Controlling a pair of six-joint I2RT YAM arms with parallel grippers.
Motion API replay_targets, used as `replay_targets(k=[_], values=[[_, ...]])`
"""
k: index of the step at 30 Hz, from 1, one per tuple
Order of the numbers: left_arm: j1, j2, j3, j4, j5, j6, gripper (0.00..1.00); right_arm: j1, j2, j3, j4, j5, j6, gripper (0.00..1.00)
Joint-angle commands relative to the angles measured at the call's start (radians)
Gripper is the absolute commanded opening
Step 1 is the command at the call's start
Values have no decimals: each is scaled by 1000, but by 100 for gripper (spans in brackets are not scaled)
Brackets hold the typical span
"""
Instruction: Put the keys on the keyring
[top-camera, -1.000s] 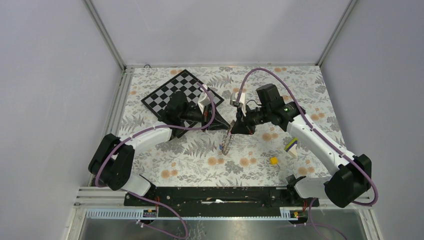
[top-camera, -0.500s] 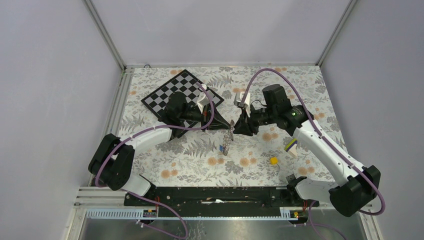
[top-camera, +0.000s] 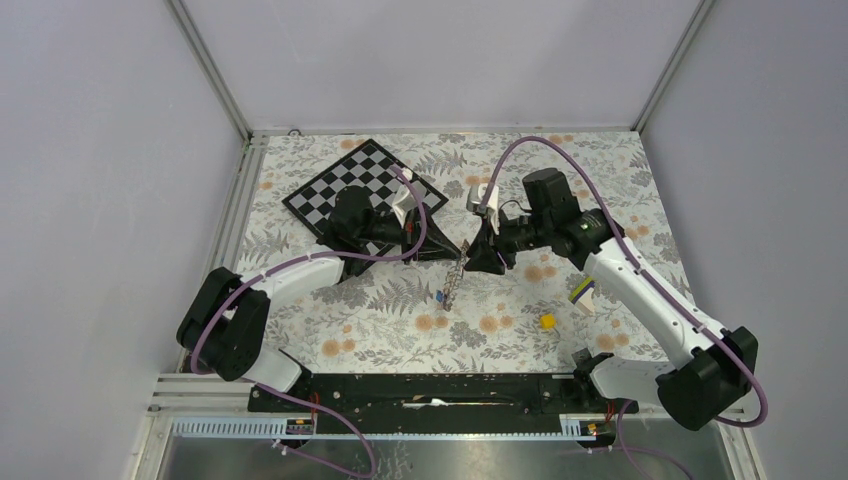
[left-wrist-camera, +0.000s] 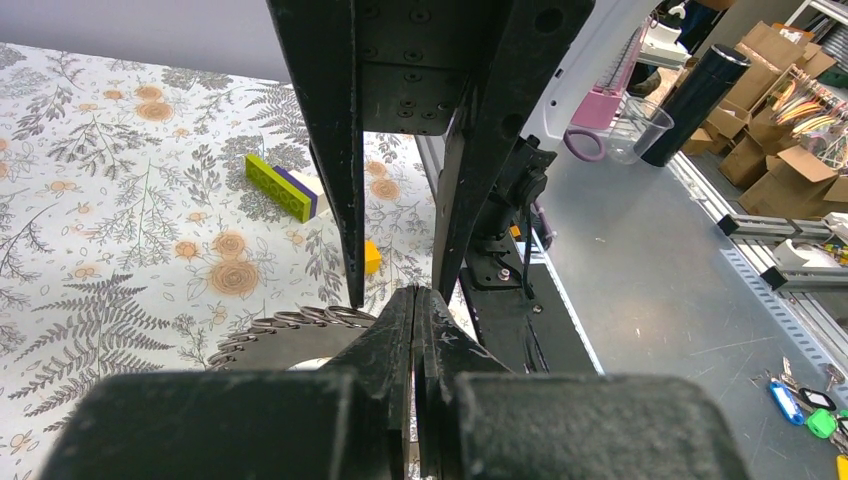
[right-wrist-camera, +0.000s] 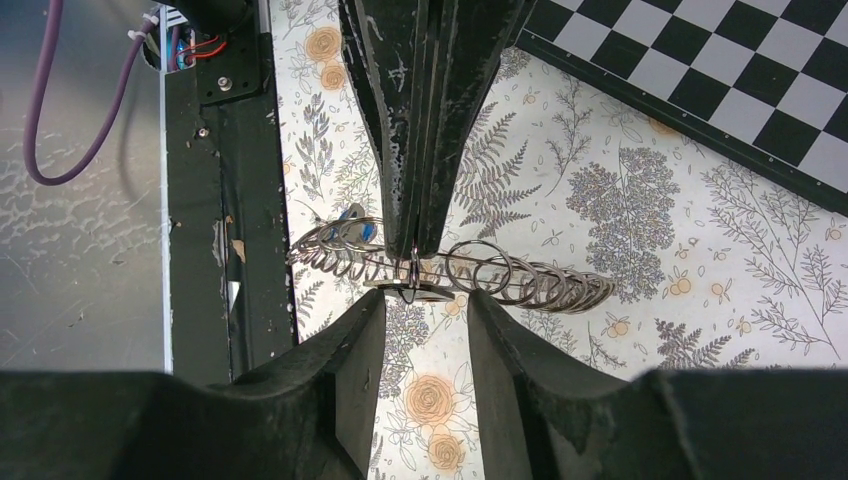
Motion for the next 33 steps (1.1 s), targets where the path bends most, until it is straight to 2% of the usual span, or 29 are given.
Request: replay_targets(k=[1, 14, 17, 24, 26, 30, 33], values=[[1, -13, 5, 102, 22, -21, 0, -2, 10, 35, 45, -34, 1, 43], [1, -14, -6, 91, 15, -21, 0, -2, 32, 52, 69, -63, 24, 41], [1, -15, -8, 88, 12, -20, 0, -2, 33, 48, 71, -65, 29, 32], [1, -21, -8, 63, 6, 2, 0, -3, 25, 42, 66, -61, 23, 3], [1, -26, -5, 41, 4, 20, 0, -2, 18, 47, 49, -46, 11, 0], [8, -42, 24, -88, -17, 95, 0, -2, 17, 65, 1, -11, -14, 0], [12, -50, 106, -338, -67, 238, 1, -1, 34, 98, -64, 27, -34, 0]])
